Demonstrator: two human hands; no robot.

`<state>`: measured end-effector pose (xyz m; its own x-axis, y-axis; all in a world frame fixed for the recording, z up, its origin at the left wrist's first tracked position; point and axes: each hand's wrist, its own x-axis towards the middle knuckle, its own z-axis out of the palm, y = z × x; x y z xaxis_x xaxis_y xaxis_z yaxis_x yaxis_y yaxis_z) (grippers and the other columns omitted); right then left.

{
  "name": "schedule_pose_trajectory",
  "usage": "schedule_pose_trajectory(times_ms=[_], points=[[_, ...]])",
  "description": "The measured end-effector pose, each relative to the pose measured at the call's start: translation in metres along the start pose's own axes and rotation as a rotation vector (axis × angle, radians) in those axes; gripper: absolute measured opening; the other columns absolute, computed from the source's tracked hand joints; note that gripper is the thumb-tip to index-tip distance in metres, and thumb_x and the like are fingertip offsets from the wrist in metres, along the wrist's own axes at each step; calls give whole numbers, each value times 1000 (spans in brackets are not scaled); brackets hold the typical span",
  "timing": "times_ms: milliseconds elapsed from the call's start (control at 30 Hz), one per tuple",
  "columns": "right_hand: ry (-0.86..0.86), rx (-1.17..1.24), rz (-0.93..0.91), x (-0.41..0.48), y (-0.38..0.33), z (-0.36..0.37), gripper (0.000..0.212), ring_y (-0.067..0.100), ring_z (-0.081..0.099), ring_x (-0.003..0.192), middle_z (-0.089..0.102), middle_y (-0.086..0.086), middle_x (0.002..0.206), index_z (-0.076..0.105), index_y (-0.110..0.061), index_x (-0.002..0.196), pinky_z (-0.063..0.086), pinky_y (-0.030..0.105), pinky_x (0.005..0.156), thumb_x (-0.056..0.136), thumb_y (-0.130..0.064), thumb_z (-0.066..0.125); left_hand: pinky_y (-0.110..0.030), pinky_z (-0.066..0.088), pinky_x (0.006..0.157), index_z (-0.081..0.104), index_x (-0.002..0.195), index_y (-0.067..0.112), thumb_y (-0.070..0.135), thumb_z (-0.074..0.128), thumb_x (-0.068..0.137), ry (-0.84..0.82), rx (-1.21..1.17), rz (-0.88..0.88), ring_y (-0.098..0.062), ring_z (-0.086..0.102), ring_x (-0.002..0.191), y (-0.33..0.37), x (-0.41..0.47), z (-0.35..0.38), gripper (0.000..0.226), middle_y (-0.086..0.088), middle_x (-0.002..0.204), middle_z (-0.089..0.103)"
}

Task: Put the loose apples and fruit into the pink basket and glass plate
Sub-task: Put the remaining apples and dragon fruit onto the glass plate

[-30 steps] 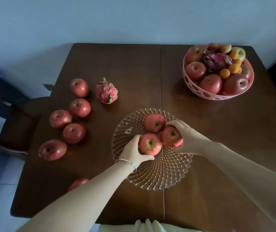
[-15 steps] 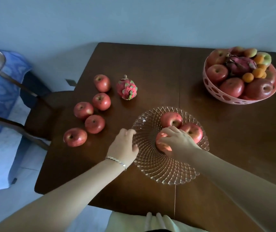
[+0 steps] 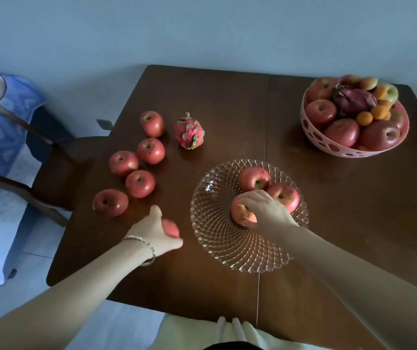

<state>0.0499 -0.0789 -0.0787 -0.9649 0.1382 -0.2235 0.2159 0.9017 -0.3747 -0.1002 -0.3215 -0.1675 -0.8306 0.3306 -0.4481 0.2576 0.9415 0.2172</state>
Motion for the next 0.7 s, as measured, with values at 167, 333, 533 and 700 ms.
schedule_pose_trajectory(times_ms=[167, 333, 533, 700], points=[[42, 111, 5, -5, 7, -4, 52, 18, 37, 132, 45, 0, 139, 51, -20, 129, 34, 32, 110, 80, -13, 68, -34, 46, 86, 41, 110, 28, 45, 74, 61, -106, -102, 232, -23, 52, 100, 112, -83, -82, 62, 0, 106, 49], [-126, 309, 9, -42, 8, -16, 75, -5, 49, 84, 40, -6, 129, 37, -27, 137, 50, 15, 75, 74, -13, 73, -34, 45, 96, 35, 126, 25, 42, 77, 60, -220, -210, 259, -24, 48, 116, 152, -91, -41, 80, 0, 121, 53], [-108, 338, 202, -67, 16, 4, 86, 11, 57, 103, 45, -12, 127, 36, -34, 134, 48, 28, 86, 62, -38, 83, -24, 46, 85, 33, 122, 24, 38, 84, 57, -257, -466, 239, -17, 57, 105, 170, -109, -14, 84, 2, 112, 56], [19, 304, 327, -71, 30, 9, 79, 22, 57, 108, 43, -4, 127, 42, -29, 132, 48, 32, 90, 64, -33, 80, -29, 47, 91, 37, 128, 19, 29, 73, 75, -99, -593, 281, -19, 57, 102, 171, -103, -15, 65, -2, 120, 43]])
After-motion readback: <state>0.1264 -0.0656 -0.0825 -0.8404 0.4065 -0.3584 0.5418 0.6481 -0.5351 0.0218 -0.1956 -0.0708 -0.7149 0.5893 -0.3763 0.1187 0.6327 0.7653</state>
